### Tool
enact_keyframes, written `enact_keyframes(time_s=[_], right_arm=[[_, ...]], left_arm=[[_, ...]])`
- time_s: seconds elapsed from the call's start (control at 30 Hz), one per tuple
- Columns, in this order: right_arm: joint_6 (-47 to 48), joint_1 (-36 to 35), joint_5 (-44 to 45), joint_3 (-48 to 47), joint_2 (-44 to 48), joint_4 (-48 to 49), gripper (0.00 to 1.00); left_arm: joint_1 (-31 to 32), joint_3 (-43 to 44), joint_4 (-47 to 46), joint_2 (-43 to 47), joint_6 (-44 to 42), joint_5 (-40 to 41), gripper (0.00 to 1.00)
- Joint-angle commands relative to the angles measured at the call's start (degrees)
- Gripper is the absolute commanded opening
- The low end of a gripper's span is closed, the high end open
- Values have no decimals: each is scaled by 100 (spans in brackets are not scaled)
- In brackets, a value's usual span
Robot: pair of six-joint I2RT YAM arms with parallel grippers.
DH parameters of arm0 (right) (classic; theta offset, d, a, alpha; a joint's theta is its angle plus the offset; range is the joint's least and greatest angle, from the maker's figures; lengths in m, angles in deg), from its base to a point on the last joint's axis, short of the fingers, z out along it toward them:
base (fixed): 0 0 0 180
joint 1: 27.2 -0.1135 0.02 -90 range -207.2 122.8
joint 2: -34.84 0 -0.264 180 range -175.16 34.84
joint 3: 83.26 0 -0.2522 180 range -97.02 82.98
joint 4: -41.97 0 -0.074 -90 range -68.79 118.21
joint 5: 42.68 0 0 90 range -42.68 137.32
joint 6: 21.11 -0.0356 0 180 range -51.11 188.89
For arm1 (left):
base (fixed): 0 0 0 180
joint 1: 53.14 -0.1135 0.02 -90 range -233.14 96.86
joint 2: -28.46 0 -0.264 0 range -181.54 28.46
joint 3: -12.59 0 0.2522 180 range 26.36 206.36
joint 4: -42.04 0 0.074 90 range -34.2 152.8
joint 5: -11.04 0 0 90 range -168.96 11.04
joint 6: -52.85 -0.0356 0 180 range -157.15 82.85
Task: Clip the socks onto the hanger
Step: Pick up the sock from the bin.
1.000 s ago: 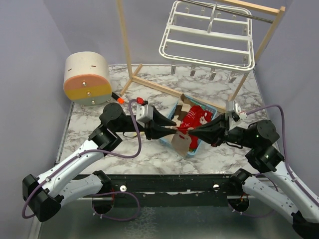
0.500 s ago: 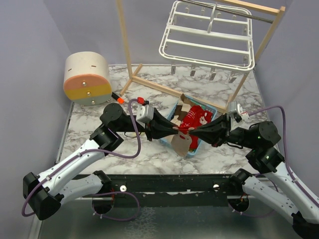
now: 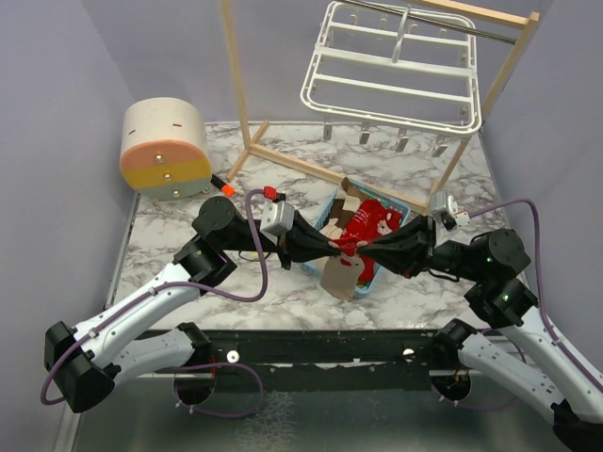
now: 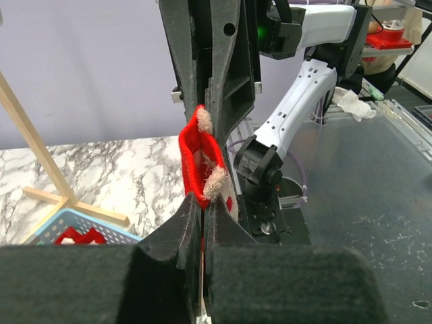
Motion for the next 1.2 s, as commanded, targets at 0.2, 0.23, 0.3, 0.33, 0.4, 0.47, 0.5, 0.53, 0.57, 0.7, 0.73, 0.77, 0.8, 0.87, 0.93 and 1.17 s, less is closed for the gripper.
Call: enact_keyframes(time_s=[0.2,0.23,0.3,0.33,0.4,0.47,0.5,0.53,0.57,0.7,0.73,0.77,0.8,0.87,0.93,1.17], right_arm=[[240,-23,418,-156,293,-981,36],[238,-21,438,-153,325,-1004,36],[222,-20,466,-137,364,-986,35],[205,-23,477,-142,373,-959,35],[163,-21,468,-132,373,-890,35],[119,-19,422,-135,342,-777,35],[92,-25,393,-146,317,-715,35],[78,-18,359,-162,288,-670,35],[64,-23,331,-177,250,-622,35],[37,-20,254,-236,135,-527,35],[25,-19,240,-246,125,-526,36],[23,-16,227,-252,113,-415,36],[23,-22,226,-274,96,-390,36],[49,-18,203,-317,64,-432,36],[49,-20,172,-319,55,-427,33],[67,-23,-73,-358,-81,-473,14]], left_arm=[[43,-56,-183,298,-375,148,0],[43,-64,-183,305,-377,129,0],[43,-57,-183,288,-361,98,0],[36,-56,-183,274,-352,84,0],[43,-56,-183,267,-340,53,0],[43,-48,-183,268,-337,36,0],[50,-47,-183,265,-341,37,0],[46,-40,-183,249,-341,42,0],[49,-34,-183,239,-342,42,0],[45,-4,-183,173,-350,33,0],[51,-3,-183,161,-357,40,0],[52,-3,-183,143,-371,44,0],[45,-3,-183,131,-376,50,0],[51,18,-183,86,-377,43,0],[48,31,-183,45,-406,65,0],[80,205,-183,-154,-446,95,0]])
